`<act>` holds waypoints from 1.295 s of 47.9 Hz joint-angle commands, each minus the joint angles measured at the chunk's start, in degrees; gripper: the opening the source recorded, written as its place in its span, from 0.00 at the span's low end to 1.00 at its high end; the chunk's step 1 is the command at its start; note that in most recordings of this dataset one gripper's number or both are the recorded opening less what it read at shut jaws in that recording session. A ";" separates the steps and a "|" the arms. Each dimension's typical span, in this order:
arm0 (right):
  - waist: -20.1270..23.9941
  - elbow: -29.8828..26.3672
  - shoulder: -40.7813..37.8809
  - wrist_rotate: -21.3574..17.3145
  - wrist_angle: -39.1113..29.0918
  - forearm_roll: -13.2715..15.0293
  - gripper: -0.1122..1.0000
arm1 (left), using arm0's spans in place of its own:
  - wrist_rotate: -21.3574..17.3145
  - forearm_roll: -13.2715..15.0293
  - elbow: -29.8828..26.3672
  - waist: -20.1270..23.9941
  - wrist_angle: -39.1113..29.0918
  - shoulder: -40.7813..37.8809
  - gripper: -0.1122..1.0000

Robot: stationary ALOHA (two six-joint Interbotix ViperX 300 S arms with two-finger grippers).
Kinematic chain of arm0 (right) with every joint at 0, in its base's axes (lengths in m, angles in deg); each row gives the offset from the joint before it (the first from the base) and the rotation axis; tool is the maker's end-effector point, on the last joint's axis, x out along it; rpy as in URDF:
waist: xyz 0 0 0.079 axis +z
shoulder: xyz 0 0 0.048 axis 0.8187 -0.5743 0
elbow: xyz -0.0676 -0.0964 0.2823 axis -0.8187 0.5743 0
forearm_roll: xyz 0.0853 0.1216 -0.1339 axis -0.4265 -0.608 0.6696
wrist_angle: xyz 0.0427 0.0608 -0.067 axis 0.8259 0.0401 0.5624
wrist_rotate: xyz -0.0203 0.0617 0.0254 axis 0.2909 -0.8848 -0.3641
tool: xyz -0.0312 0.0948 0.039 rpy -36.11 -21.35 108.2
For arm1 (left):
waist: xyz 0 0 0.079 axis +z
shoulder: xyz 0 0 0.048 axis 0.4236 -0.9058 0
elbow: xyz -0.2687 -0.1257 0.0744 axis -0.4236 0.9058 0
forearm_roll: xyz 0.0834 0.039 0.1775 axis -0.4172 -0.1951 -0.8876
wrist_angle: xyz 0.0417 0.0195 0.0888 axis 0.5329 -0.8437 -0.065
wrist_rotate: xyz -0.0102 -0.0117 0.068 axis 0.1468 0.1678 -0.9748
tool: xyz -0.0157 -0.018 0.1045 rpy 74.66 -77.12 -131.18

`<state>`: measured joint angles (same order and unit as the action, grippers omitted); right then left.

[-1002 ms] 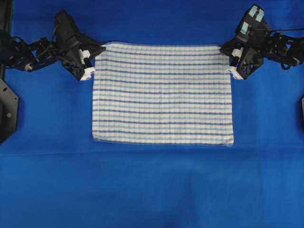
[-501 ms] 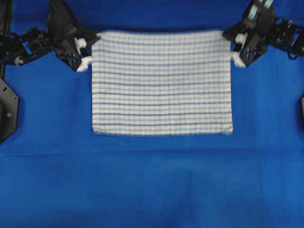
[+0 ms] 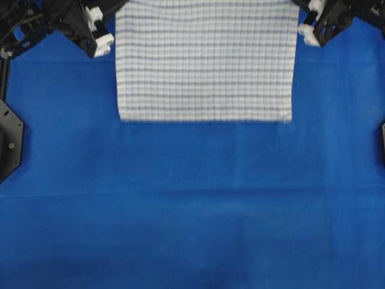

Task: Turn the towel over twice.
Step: 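Lift the towel by its far corners with both grippers, then swing the held edge over toward the near side with both grippers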

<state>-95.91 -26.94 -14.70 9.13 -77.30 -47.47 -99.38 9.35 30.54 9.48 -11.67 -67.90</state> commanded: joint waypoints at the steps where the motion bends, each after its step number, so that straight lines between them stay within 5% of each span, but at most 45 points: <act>1: -0.62 -3.08 2.64 0.44 -0.97 0.62 0.15 | -0.97 0.09 -1.85 0.18 0.00 1.76 0.12; 15: -0.53 -8.44 7.91 1.14 -7.29 1.49 0.15 | -1.93 0.09 -3.25 0.18 0.00 5.27 0.12; 31: 4.48 -5.98 16.17 -0.09 -10.02 1.14 0.15 | -1.85 0.09 -2.37 -1.93 -4.31 12.74 0.12; 51: 20.74 1.41 21.62 -5.63 -18.98 -0.09 0.15 | -1.76 0.09 0.44 -13.45 -17.14 15.56 0.12; 62: 30.41 4.57 20.48 -9.93 -19.69 -0.18 0.15 | 1.76 0.09 4.04 -21.88 -18.81 14.50 0.12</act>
<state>-68.31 -22.46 6.22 -0.01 -97.26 -47.47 -98.32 9.35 34.23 -10.30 -30.65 -53.22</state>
